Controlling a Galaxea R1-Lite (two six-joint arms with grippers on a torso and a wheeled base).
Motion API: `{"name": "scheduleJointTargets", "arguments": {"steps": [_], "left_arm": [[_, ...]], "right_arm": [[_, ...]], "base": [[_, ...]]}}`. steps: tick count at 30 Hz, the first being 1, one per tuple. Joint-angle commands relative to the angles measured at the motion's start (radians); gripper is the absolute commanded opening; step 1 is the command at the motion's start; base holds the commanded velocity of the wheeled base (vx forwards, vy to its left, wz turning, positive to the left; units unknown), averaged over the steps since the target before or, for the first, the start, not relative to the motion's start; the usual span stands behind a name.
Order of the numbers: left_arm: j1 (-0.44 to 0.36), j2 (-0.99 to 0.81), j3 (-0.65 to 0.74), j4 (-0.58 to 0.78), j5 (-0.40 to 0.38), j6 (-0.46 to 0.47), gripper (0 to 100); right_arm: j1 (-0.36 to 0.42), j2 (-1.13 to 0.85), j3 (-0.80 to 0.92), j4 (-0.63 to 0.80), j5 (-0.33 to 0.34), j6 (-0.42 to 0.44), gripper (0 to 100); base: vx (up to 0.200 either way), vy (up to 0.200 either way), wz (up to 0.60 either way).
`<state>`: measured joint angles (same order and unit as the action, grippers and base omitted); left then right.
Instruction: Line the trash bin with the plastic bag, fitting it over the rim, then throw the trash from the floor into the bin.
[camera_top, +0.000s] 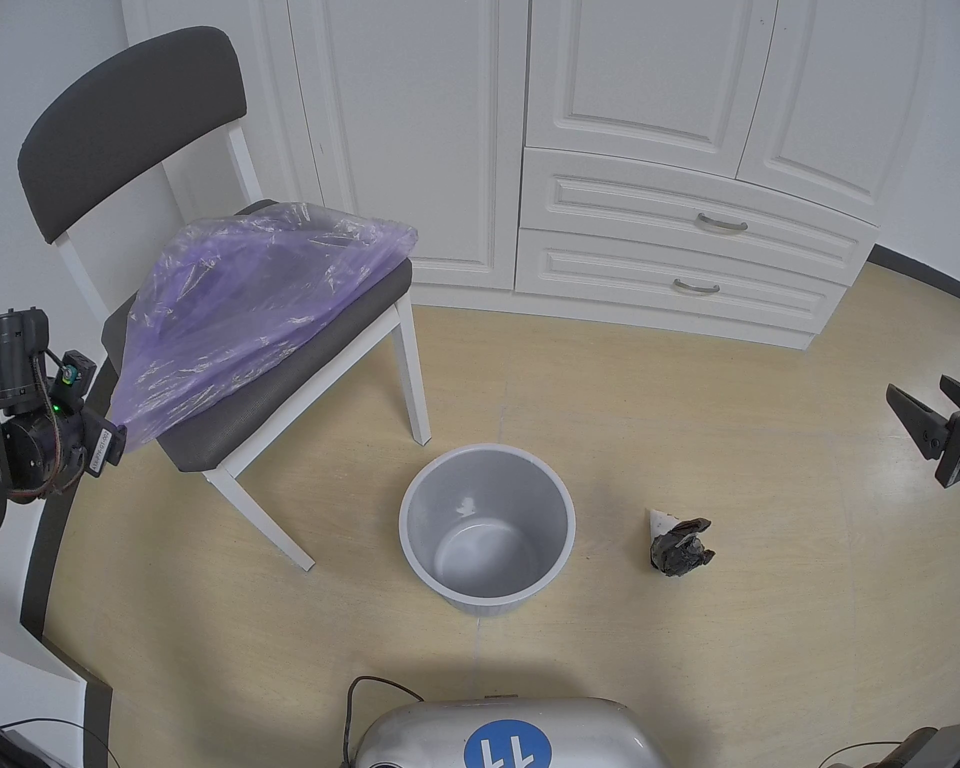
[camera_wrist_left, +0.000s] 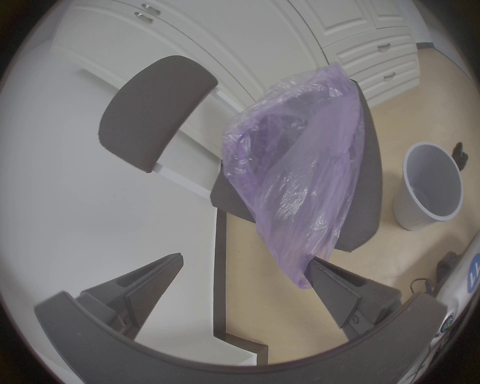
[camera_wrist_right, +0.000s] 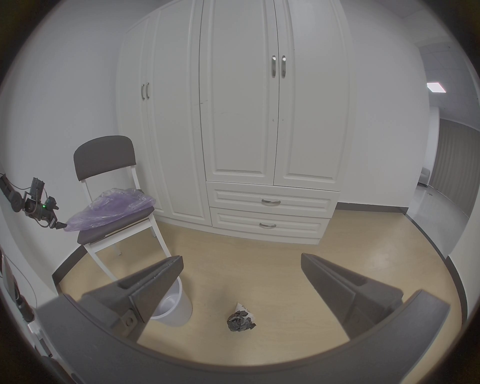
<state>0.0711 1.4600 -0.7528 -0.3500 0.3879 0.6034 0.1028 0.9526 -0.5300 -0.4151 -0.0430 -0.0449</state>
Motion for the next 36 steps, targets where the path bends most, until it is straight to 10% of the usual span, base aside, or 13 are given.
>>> {"name": "scheduleJointTargets", "arguments": {"steps": [1, 12, 36], "left_arm": [[0.044, -0.029, -0.011, -0.007, -0.012, -0.011, 100], [-0.045, 0.028, 0.001, -0.064, -0.037, -0.205, 100], [-0.119, 0.238, 0.02, -0.277, -0.021, -0.2, 100]], "right_arm": [[0.0, -0.006, -0.002, -0.001, 0.0, 0.0, 100], [-0.002, 0.0, -0.004, -0.033, 0.0, 0.003, 100], [0.0, 0.008, -0.002, -0.057, 0.0, 0.019, 100]], "base": [[0.0, 0.0, 0.0], [0.0, 0.0, 0.0], [0.0, 0.0, 0.0]]}}
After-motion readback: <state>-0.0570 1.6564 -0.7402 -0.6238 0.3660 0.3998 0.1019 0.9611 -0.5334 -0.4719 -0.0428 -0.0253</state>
